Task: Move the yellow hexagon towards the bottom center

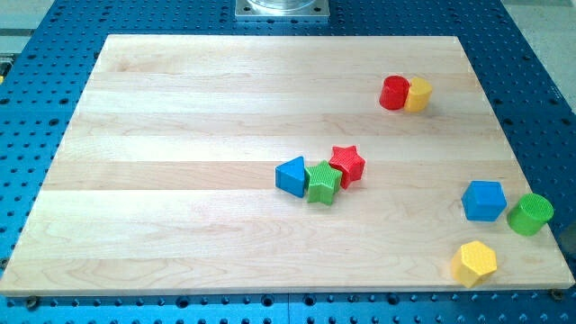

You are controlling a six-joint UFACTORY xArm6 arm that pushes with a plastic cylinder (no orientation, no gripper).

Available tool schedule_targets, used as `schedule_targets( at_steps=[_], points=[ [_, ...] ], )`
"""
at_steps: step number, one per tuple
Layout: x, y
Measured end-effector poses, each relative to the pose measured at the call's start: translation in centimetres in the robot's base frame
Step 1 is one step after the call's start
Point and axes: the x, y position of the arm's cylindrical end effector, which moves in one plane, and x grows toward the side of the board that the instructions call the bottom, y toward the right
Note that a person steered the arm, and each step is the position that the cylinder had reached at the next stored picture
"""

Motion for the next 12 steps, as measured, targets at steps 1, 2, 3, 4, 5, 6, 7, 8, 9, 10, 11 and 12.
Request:
schedule_targets(
  at_steps=[1, 2, 3, 4, 5, 6, 7, 8, 9, 10, 11, 12],
  points=[
    [1.5, -2.1],
    [1.5, -2.2],
    [1.7, -3.3],
    [1.7, -4.4],
    [1.7, -5.5],
    [1.7, -6.0],
    [1.7, -6.4],
    [1.7, -9.1],
    [1.7, -10.0],
    [1.7, -10.9],
    [-0.4, -12.2],
    [-5.3, -17.2]
  ],
)
